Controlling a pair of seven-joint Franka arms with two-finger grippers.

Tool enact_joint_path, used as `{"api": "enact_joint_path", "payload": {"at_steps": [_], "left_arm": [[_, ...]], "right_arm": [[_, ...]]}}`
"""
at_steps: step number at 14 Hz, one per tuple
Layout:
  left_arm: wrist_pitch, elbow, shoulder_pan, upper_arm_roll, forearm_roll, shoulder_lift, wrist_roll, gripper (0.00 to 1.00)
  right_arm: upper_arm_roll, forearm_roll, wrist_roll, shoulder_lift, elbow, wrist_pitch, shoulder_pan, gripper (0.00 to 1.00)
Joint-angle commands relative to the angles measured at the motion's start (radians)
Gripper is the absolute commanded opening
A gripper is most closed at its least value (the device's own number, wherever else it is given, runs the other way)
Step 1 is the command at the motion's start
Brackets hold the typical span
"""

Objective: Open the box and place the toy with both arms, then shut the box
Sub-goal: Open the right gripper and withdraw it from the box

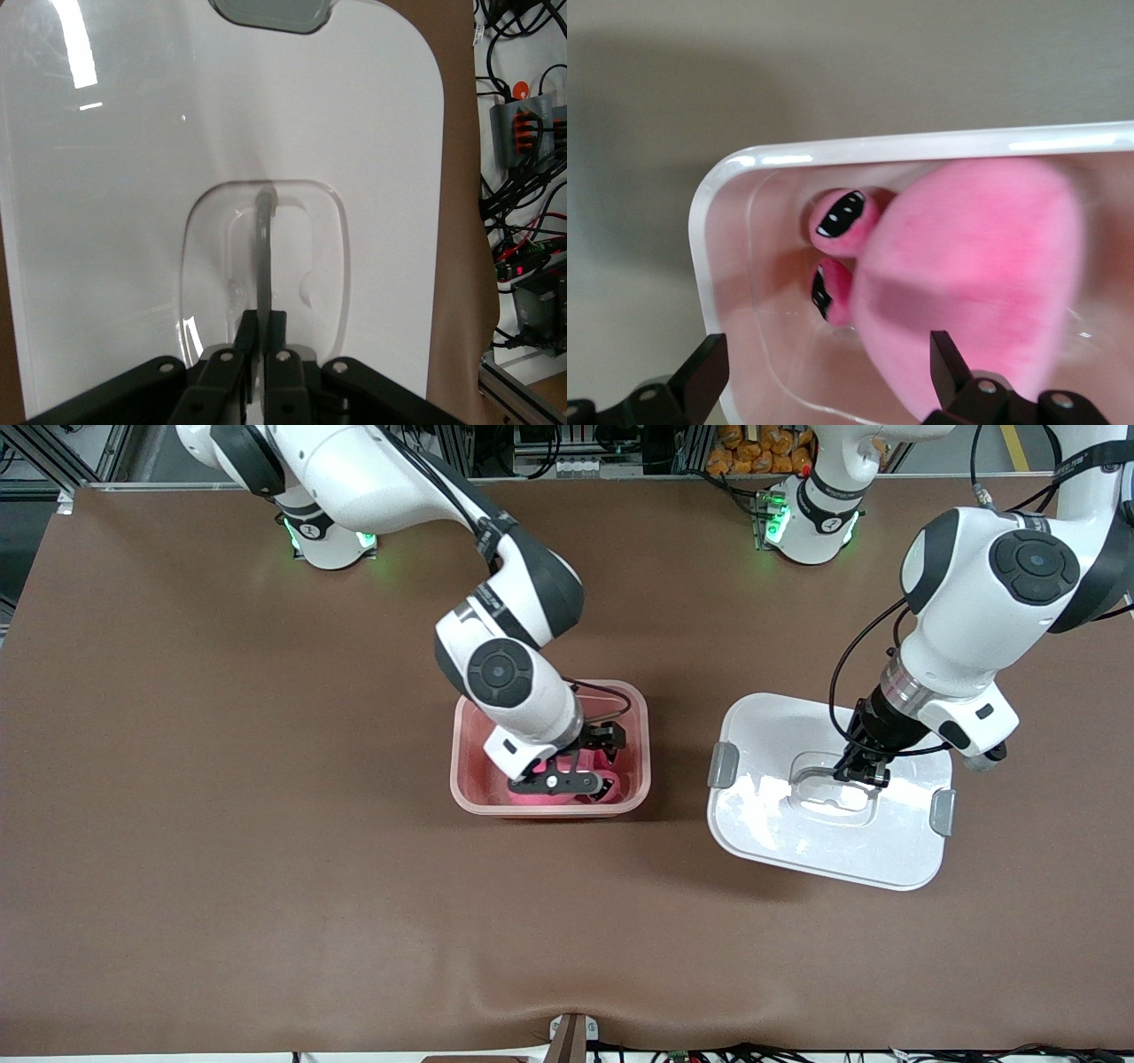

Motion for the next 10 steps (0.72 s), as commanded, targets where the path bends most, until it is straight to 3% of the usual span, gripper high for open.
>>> {"api": "enact_joint_path", "payload": {"at_steps": [1,6,10], "left_arm": [[0.007,0.013,0.002,-0.001,-0.008,0.004,0.019,0.0],[0.007,0.013,-0.013,-0.001,-0.008,0.002,-0.004,0.0],[0.004,0.015,-0.096,-0.047,-0.005,-0.005,-0.143,0.0]], "right_arm": [[0.009,-0.007,-0.001,-0.066,-0.004,-0.094,-0.061,1.0],[0.006,-0.009,-0.005,-0.17,-0.006,-0.235,-0.16,1.0],[0.003,-0.015,-0.005,-0.221,-0.006,-0.331,-0.221,1.0]]}}
